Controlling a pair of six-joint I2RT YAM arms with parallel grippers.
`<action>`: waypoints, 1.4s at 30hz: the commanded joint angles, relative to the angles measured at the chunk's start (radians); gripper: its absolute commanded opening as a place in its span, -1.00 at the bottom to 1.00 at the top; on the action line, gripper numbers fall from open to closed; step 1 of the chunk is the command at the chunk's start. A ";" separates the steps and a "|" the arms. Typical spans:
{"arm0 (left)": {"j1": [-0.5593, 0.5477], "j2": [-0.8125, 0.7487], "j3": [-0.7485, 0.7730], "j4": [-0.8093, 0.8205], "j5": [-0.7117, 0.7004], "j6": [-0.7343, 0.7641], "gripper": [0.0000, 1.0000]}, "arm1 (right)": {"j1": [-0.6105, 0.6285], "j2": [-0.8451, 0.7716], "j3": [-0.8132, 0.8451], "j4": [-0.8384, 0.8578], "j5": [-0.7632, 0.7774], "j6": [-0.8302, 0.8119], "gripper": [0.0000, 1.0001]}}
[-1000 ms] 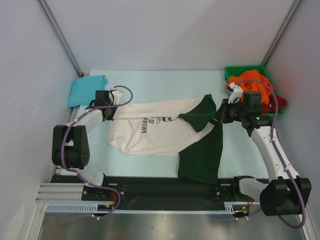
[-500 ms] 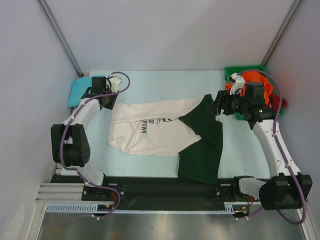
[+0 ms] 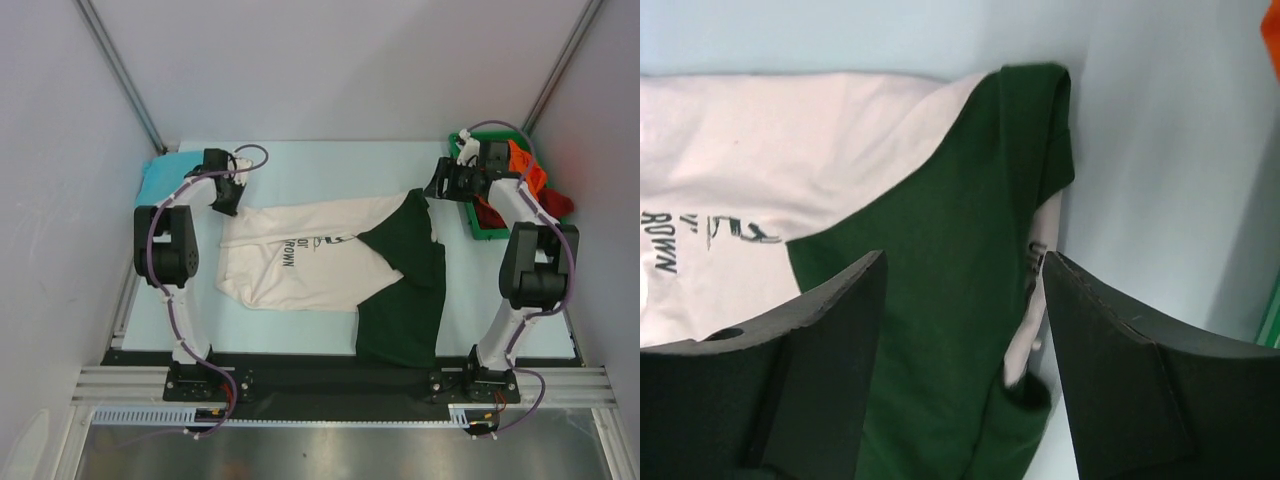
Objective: Fold and stack the t-shirts
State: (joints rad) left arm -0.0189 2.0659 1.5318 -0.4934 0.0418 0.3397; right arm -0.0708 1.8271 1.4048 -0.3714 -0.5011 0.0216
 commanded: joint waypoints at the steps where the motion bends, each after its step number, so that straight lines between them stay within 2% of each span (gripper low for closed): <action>1: 0.007 0.013 0.073 -0.017 0.007 -0.021 -0.56 | 0.009 0.067 0.124 0.048 -0.011 -0.018 0.36; 6: 0.007 0.045 0.093 -0.002 -0.033 -0.015 -0.59 | 0.032 0.182 0.236 0.037 0.010 -0.075 0.33; 8: 0.005 0.056 0.097 0.001 -0.039 -0.019 -0.59 | 0.054 0.239 0.313 0.005 0.070 -0.148 0.31; 9: -0.001 0.056 0.097 0.001 -0.039 -0.016 -0.59 | 0.099 0.254 0.339 -0.009 0.175 -0.193 0.28; 11: -0.006 0.059 0.094 0.004 -0.039 -0.008 -0.59 | 0.144 0.311 0.434 -0.062 0.269 -0.337 0.27; 12: -0.009 0.060 0.094 0.004 -0.065 -0.010 -0.59 | 0.188 0.342 0.472 -0.095 0.350 -0.374 0.21; 15: -0.013 0.069 0.097 0.007 -0.079 -0.007 -0.60 | 0.215 0.435 0.616 -0.181 0.409 -0.411 0.13; 18: -0.016 0.076 0.093 0.010 -0.089 -0.001 -0.60 | 0.221 0.486 0.689 -0.224 0.449 -0.417 0.11; 22: -0.015 0.077 0.088 0.016 -0.112 0.005 -0.60 | 0.227 0.518 0.723 -0.273 0.496 -0.428 0.10; 27: -0.016 0.074 0.091 0.015 -0.115 -0.001 -0.61 | 0.232 0.495 0.683 -0.278 0.584 -0.446 0.07; 42: -0.018 0.085 0.096 0.016 -0.115 0.004 -0.64 | 0.250 0.482 0.648 -0.313 0.543 -0.469 -0.05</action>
State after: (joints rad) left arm -0.0326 2.1410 1.5948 -0.4946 -0.0578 0.3405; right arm 0.1638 2.3455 2.0571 -0.6777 0.0589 -0.4313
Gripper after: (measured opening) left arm 0.185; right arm 0.478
